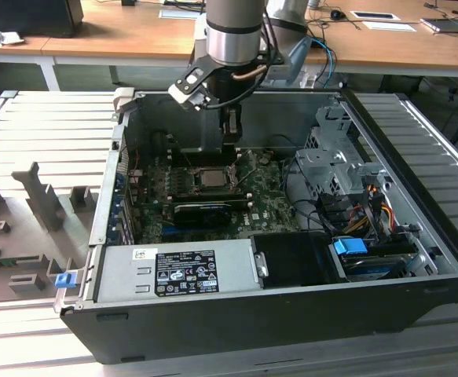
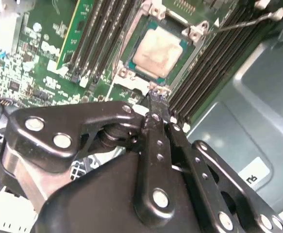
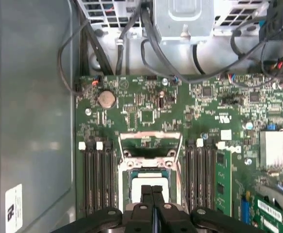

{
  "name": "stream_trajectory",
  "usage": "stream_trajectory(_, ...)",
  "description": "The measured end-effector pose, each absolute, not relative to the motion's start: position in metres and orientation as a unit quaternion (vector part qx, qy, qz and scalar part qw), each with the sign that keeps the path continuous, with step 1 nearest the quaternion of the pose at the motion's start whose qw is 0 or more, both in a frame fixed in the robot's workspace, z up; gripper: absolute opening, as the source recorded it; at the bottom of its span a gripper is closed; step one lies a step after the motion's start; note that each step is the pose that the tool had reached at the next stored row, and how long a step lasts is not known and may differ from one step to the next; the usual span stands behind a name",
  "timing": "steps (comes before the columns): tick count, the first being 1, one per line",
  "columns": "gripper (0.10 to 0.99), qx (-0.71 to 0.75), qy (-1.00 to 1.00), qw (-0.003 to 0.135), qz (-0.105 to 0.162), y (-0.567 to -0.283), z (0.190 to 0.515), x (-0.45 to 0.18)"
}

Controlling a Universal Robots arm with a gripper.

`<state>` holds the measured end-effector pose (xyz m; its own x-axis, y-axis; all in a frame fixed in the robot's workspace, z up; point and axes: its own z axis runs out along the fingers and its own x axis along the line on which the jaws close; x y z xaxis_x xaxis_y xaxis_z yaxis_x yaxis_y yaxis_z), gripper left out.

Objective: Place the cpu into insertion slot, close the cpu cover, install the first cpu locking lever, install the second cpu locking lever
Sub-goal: 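Close the cpu cover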

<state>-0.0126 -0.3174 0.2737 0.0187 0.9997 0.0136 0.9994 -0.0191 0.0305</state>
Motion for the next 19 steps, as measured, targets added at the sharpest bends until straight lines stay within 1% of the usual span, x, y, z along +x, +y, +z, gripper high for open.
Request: stream_trajectory(19,0.106,0.714,0.700,0.005,0.014,-0.317,0.274,0.022)
